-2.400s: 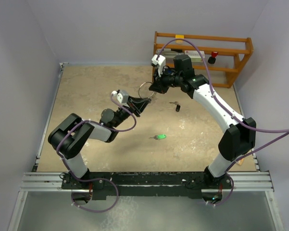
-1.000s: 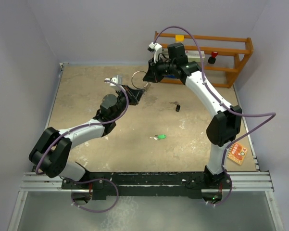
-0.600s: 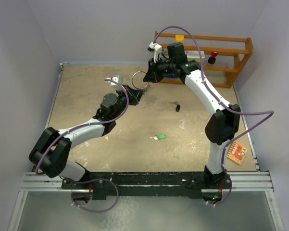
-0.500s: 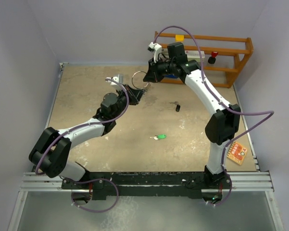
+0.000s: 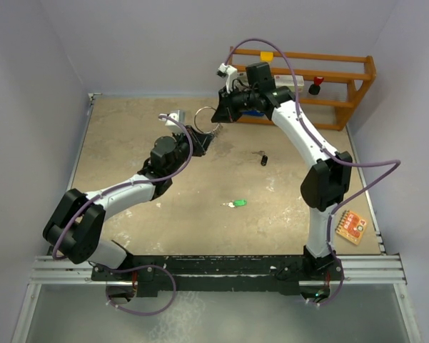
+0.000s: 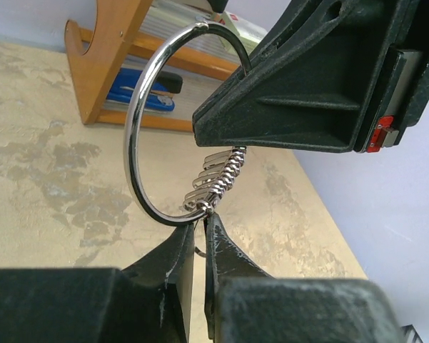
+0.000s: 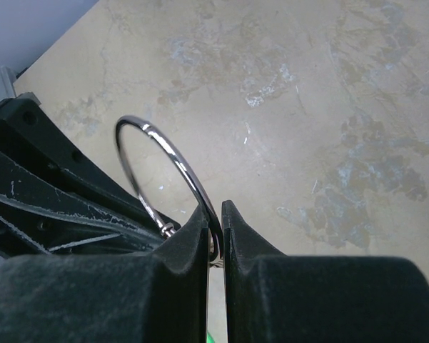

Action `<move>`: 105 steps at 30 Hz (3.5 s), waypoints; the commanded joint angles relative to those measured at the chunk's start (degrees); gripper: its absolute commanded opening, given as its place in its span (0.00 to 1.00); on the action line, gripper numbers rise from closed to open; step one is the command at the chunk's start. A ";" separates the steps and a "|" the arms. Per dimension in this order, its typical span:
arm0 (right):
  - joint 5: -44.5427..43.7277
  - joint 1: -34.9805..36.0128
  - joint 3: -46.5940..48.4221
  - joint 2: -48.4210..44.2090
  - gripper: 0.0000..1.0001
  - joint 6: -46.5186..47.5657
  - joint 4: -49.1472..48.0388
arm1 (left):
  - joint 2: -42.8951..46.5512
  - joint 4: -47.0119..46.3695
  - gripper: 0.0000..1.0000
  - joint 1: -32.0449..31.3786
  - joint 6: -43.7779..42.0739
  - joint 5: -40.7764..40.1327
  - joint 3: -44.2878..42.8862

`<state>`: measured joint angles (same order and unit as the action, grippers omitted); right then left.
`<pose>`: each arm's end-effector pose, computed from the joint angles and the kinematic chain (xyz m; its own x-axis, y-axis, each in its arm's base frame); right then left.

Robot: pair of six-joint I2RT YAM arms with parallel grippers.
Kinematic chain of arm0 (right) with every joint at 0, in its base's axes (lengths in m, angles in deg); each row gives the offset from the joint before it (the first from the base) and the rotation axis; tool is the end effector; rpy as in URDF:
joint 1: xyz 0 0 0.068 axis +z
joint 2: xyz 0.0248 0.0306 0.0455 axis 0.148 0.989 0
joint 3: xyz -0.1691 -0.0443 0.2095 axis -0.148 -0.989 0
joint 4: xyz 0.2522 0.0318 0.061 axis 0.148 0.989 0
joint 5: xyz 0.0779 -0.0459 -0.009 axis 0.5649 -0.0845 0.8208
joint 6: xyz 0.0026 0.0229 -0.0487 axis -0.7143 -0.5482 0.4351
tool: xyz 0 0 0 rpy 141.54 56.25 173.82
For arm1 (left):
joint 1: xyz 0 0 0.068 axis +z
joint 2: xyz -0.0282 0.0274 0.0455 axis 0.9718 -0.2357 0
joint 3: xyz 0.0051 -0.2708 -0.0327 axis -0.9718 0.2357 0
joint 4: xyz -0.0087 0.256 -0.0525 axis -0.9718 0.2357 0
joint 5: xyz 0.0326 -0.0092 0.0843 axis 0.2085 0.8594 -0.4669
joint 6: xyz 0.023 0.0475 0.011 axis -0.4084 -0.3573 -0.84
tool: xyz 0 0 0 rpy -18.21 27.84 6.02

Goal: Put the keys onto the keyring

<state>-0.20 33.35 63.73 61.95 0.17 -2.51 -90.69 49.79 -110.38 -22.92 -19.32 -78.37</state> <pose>0.4071 0.2137 0.3710 -0.4340 -0.2283 -0.8715 -0.8399 0.4526 0.2996 0.2738 -0.1839 0.2720 -0.3363 -0.5210 -0.7845 0.4268 0.6582 -0.6202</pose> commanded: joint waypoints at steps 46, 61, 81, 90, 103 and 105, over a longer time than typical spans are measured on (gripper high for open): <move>-12.37 -1.11 -47.41 -14.17 0.00 -51.84 -56.99 | 6.45 -6.29 0.55 2.03 2.66 -15.74 8.88; -29.44 -0.85 -66.21 -25.06 0.00 -62.50 -80.23 | -2.64 -25.22 0.52 3.15 6.11 -3.96 12.60; -27.41 -0.87 -66.63 -28.85 0.00 -61.24 -79.05 | -12.66 -37.09 0.53 3.26 7.95 4.68 10.45; -25.94 -0.76 -66.94 -29.69 0.00 -61.26 -78.62 | -18.60 -50.76 0.53 3.26 4.41 4.68 10.75; -24.56 -0.76 -68.59 -31.11 0.00 -61.05 -78.43 | -25.83 -60.46 0.47 3.17 -2.25 6.31 8.59; -24.45 -0.76 -68.92 -31.37 0.00 -61.04 -78.49 | -25.71 -60.43 0.45 3.16 -3.32 6.20 8.35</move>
<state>-25.77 32.30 -4.64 33.53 -61.27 -77.89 -116.64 1.42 -107.50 -22.94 -14.06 -67.86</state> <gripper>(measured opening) 0.063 0.465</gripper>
